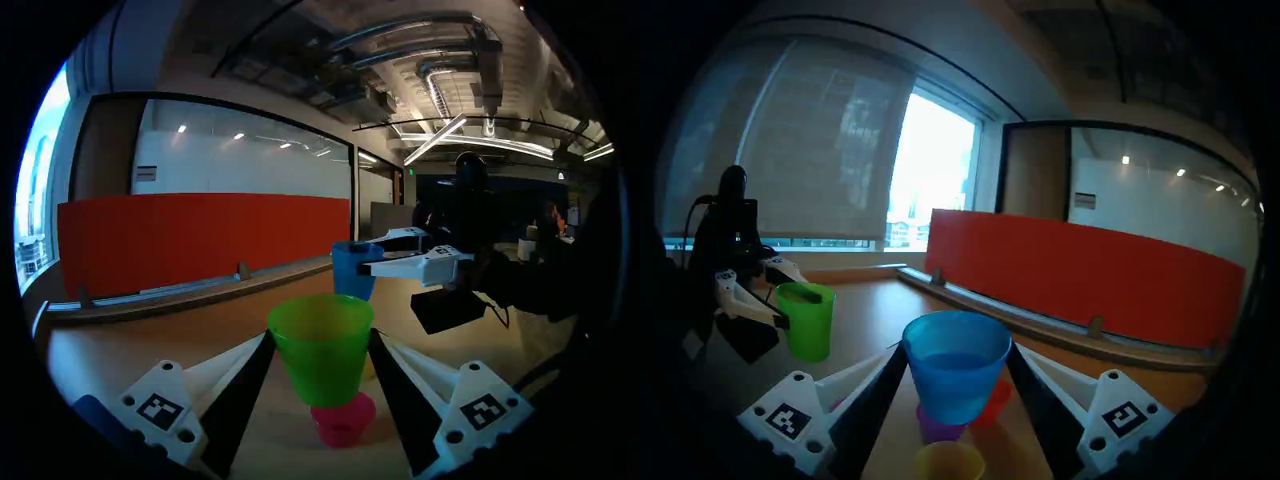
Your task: Pour water
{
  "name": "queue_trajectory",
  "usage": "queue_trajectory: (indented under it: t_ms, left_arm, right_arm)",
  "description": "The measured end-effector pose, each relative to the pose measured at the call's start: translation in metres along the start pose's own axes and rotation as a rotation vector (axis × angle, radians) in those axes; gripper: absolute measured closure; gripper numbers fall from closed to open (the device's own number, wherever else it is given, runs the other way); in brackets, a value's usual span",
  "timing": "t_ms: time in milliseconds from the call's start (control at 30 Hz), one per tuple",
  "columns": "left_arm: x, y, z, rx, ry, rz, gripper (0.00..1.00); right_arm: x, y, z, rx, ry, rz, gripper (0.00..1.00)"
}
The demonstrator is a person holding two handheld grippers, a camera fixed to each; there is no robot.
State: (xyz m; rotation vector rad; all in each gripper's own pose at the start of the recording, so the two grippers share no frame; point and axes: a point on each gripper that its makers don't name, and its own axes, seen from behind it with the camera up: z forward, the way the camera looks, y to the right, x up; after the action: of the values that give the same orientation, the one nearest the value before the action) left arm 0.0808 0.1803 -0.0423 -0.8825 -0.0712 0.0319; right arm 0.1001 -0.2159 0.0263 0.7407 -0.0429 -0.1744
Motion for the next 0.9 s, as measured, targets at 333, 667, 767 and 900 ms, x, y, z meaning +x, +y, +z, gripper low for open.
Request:
queue_trajectory:
  t_ms: [333, 667, 767, 900]
  left_arm:
    - [0.002, 0.004, -0.001, -0.006, -0.001, 0.008, 0.17]
    - [-0.001, 0.008, 0.001, -0.022, -0.010, 0.017, 0.17]
    - [-0.002, 0.009, 0.002, -0.027, -0.014, 0.022, 0.17]
    - [-0.003, 0.011, 0.003, -0.035, -0.015, 0.023, 0.17]
  right_arm:
    - [0.005, -0.013, -0.002, 0.045, -0.014, -0.042, 0.09]
    - [0.011, -0.032, 0.002, 0.123, -0.033, -0.108, 0.09]
    - [0.012, -0.037, 0.004, 0.143, -0.042, -0.144, 0.09]
    - [0.014, -0.045, 0.007, 0.165, -0.053, -0.190, 0.09]
